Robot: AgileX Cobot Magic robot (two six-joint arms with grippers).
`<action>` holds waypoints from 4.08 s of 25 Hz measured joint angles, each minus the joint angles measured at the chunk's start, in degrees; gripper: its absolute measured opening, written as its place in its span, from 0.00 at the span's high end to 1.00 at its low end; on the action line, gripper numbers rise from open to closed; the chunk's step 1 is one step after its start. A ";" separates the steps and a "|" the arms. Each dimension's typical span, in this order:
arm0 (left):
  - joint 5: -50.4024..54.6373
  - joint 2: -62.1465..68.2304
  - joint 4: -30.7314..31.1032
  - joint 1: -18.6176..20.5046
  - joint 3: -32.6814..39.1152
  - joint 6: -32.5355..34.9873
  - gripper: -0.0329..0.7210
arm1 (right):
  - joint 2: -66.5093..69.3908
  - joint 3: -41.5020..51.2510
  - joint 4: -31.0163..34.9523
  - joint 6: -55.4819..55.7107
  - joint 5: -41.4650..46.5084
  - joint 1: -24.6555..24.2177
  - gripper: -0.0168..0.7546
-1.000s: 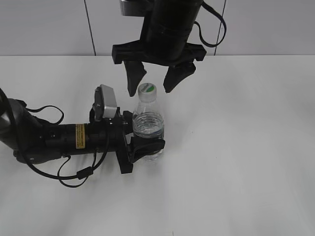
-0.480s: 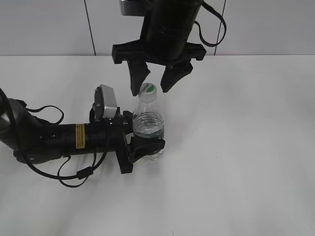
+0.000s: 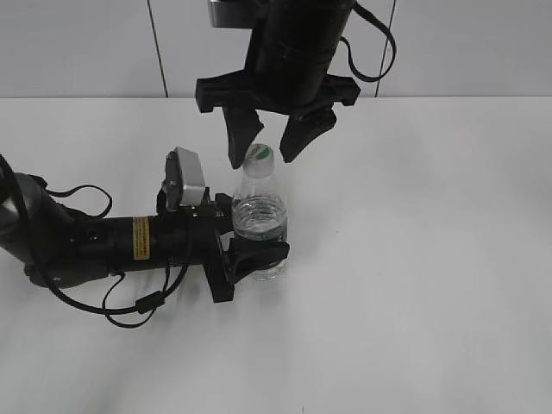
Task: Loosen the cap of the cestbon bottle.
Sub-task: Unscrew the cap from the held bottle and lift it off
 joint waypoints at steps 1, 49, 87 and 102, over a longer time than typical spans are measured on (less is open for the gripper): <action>0.00 0.00 0.00 0.00 0.00 0.00 0.41 | 0.00 0.00 0.12 -0.06 0.00 0.00 0.35; 0.12 0.00 -0.04 0.00 0.00 0.40 0.41 | 0.57 -1.12 -3.70 -1.45 0.10 2.12 0.36; 0.12 0.00 -0.04 0.00 0.00 0.63 0.41 | 0.57 -1.12 -2.70 -21.59 0.16 2.12 0.60; -0.03 0.00 -0.04 0.00 0.00 1.06 0.41 | 0.57 -1.23 -1.23 -40.64 0.12 2.12 0.60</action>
